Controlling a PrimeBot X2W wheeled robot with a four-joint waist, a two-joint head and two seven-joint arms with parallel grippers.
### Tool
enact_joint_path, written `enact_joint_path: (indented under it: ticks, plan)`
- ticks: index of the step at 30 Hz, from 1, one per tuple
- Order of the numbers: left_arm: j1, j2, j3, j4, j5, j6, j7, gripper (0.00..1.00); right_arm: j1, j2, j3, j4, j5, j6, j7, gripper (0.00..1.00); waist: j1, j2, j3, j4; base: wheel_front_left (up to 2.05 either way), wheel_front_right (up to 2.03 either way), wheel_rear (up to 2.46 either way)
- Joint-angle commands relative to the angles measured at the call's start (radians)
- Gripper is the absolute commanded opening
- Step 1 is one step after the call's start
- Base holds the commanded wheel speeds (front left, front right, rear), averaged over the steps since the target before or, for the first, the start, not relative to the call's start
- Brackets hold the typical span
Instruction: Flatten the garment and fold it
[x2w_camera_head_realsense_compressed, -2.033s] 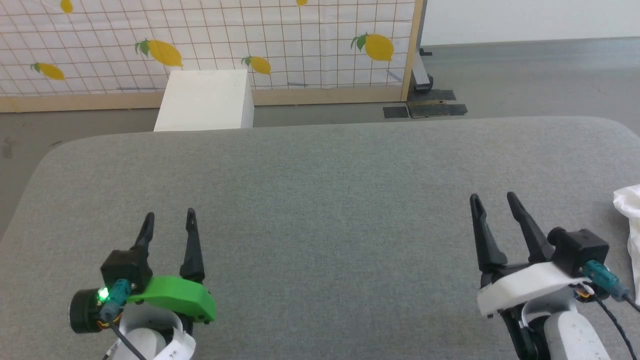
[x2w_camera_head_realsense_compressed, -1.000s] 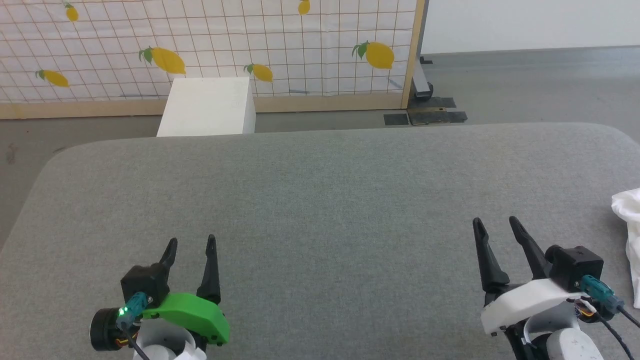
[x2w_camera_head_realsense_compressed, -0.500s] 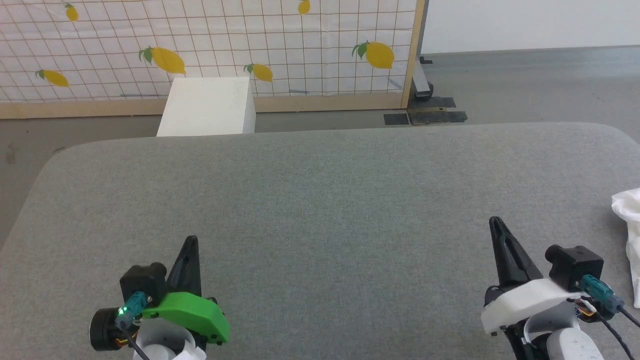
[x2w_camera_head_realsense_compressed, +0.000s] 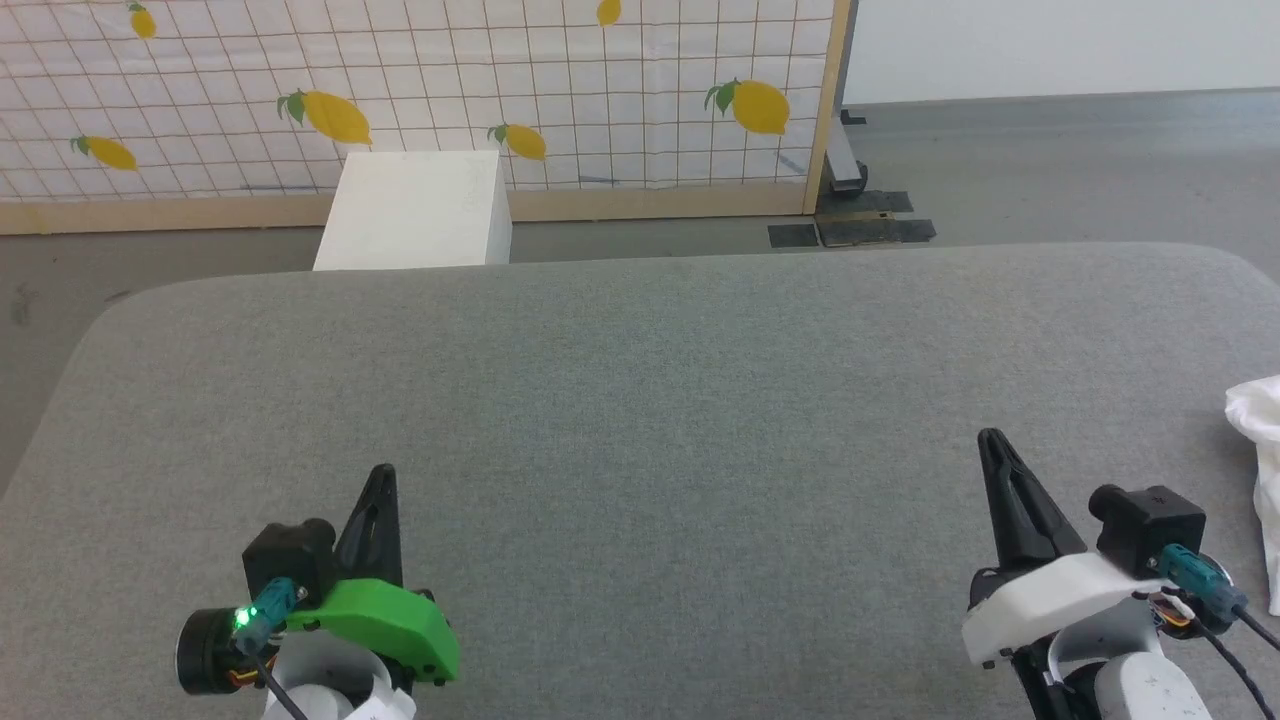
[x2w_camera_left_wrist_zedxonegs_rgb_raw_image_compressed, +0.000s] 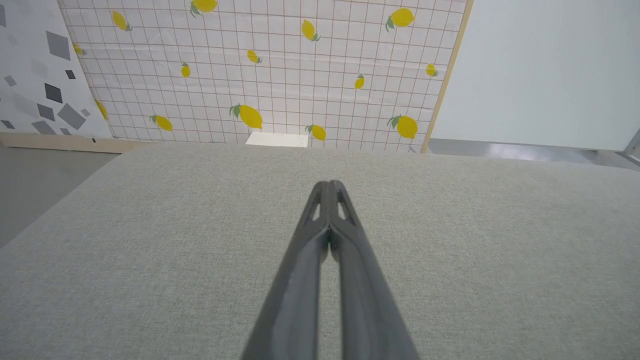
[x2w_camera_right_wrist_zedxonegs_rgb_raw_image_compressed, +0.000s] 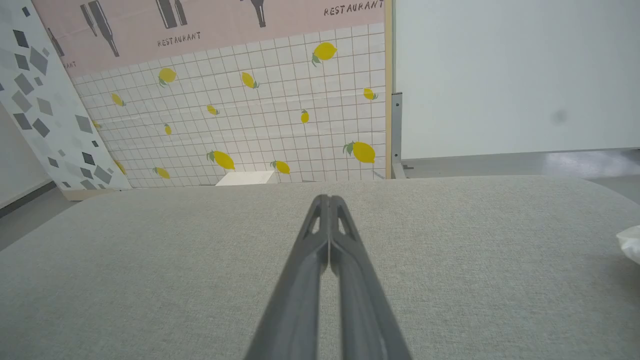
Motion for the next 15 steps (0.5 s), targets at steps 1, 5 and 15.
enact_joint_path:
  ticks: [1, 5, 15]
  plan:
    - [0.009, -0.005, 0.007, -0.006, 0.010, -0.007, 0.005, 0.00, 0.011, 0.000, 0.000, -0.009, -0.014, 0.000, 0.004, 0.00, 0.0000, 0.0016, 0.000, 0.000, 0.00, 0.00, 0.00]
    - [0.011, -0.008, 0.010, -0.012, 0.019, -0.008, 0.010, 0.00, 0.013, 0.000, 0.001, -0.015, -0.021, 0.000, 0.008, 0.00, 0.0000, 0.0019, 0.002, 0.001, 0.00, 0.00, 0.00]
    - [0.015, -0.015, 0.020, -0.027, 0.041, -0.012, 0.022, 0.00, 0.017, 0.000, 0.001, -0.030, -0.037, 0.000, 0.019, 0.00, 0.0000, 0.0026, 0.004, 0.002, 0.00, 0.00, 0.00]
